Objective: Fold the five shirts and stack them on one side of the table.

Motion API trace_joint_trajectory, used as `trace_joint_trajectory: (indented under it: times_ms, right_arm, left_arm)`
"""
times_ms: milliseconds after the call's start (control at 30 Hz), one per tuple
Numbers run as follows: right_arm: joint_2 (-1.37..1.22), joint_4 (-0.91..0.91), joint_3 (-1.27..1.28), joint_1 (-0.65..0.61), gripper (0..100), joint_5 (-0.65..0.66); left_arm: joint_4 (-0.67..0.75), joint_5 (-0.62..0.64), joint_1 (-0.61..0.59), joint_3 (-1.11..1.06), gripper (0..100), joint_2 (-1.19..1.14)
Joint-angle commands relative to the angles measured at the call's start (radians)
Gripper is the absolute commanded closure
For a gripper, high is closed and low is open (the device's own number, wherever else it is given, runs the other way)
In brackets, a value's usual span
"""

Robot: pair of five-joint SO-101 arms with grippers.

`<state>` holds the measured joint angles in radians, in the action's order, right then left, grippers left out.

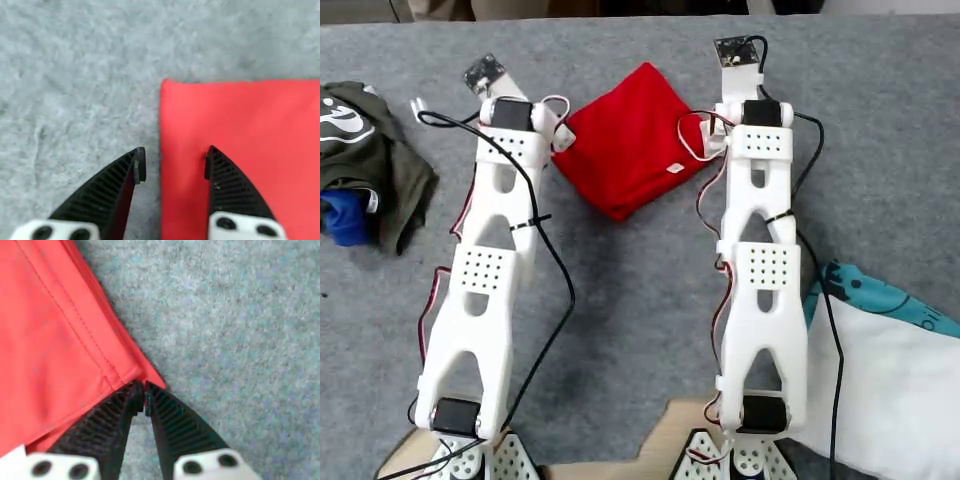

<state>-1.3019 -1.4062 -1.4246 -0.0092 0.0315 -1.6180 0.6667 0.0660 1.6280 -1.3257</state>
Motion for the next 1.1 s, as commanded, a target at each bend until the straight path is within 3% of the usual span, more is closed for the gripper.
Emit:
trace_joint_trajectory:
  times_ms: [0, 333, 533, 1067]
  right_arm:
    - [0.028, -0.006, -0.005, 0.018, 97.3, -0.009]
    - [0.030, -0.006, -0.007, 0.019, 97.3, -0.009]
    - [0.027, -0.025, -0.035, 0.019, 97.3, -0.008]
    - [-0.008, -0.077, -0.246, 0.116, 97.0, -0.035]
  left_arm:
    - [0.017, 0.044, 0.017, 0.012, 79, -0.008]
    - [0.052, 0.198, 0.026, 0.011, 82, -0.054]
    - [0.155, 0.199, 0.026, 0.008, 96, -0.059]
    - [0.230, 0.196, 0.063, 0.015, 98, -0.056]
